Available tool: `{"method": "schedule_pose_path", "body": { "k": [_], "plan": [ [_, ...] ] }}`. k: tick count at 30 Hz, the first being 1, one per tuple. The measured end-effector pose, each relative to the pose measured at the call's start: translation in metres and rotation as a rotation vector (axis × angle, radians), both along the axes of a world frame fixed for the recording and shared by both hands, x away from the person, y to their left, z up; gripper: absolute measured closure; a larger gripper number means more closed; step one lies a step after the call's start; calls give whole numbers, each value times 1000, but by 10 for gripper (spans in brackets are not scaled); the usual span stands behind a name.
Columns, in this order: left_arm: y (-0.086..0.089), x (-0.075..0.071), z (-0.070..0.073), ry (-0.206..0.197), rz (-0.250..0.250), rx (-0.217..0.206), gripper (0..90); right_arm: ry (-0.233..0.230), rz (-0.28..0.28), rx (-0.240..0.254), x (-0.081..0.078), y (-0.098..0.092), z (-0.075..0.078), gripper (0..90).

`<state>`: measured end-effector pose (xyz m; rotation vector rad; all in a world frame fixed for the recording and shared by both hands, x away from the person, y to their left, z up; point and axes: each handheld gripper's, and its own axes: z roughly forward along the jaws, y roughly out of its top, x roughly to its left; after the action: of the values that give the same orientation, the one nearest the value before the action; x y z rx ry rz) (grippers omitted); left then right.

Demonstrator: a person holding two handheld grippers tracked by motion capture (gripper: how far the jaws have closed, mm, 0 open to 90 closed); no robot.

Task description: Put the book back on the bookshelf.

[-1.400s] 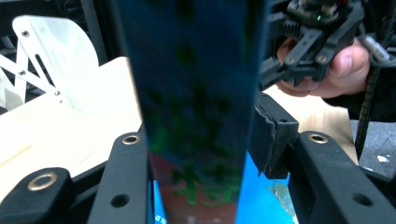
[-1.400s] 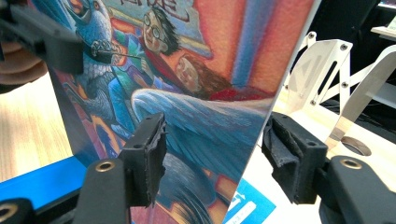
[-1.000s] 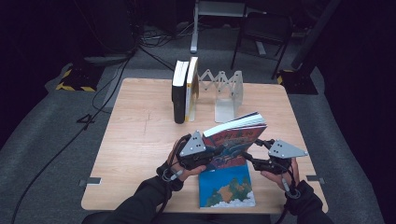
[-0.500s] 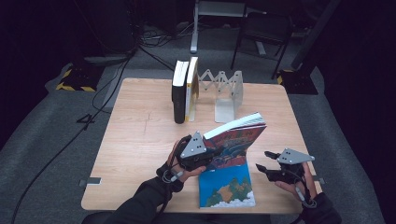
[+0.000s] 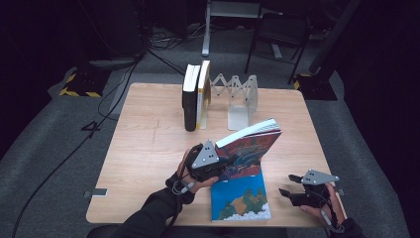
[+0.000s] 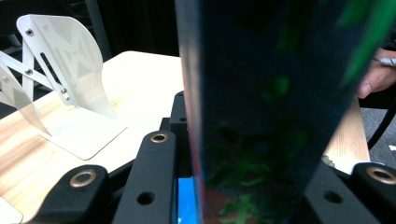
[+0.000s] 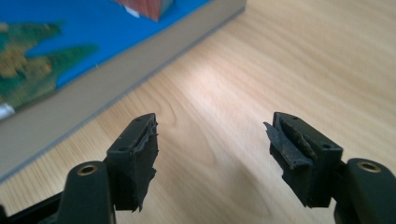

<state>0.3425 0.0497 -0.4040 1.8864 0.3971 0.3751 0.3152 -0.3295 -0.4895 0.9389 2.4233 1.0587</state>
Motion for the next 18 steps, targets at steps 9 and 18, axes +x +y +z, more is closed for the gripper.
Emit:
{"method": "schedule_pose_path", "body": {
  "k": [9, 18],
  "plan": [
    [0, 12, 1, 77, 44, -35, 740, 29, -20, -11, 4, -3, -10, 304],
    [-6, 32, 6, 91, 109, -58, 742, 32, -24, 8, 6, -7, -12, 289]
  ]
}}
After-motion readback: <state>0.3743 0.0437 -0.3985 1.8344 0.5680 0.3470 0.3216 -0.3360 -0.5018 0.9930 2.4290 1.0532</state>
